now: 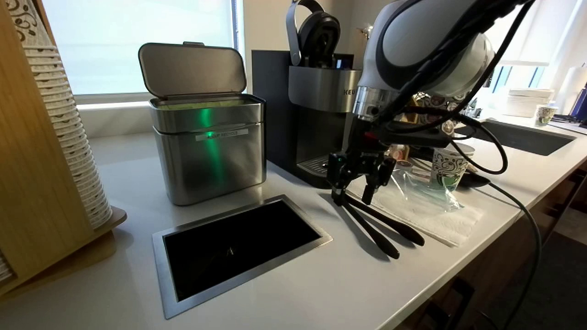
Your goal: Put the black tongs on the counter.
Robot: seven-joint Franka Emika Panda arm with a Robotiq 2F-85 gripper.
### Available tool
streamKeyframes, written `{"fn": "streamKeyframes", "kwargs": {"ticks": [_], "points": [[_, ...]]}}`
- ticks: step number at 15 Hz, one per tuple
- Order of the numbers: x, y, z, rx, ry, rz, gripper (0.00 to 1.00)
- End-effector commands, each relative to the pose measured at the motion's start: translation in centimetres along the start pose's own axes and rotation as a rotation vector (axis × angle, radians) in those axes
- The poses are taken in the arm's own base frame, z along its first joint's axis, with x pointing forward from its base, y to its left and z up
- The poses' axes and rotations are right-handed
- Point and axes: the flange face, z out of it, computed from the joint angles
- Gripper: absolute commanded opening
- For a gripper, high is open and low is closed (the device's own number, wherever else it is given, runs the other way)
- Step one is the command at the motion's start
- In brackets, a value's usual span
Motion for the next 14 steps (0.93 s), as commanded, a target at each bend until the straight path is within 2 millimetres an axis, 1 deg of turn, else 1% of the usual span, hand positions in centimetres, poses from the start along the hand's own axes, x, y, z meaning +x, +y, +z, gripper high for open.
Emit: {"fn": "streamKeyframes", "kwargs": {"ticks": [1,2,4,5,8,14], "points": [[-2.6,-0.1,-2.0,0.04,-0.008,-0.063,1.0],[-3.2,-0.1,-2.3,0.056,-0.008,-0.143,1.0],[-3.6,-0.2,-2.6,0.104,0.003,-0.256,1.0],[-2.3,-0.7,-2.2,0.069,0.01,-0.175,1.0],[-2.8,-0.6,-2.7,0.092,0.014,-0.238,1.0],[-3.0,-0.5,-2.5,0.091,0.009,-0.25,1.0]]}}
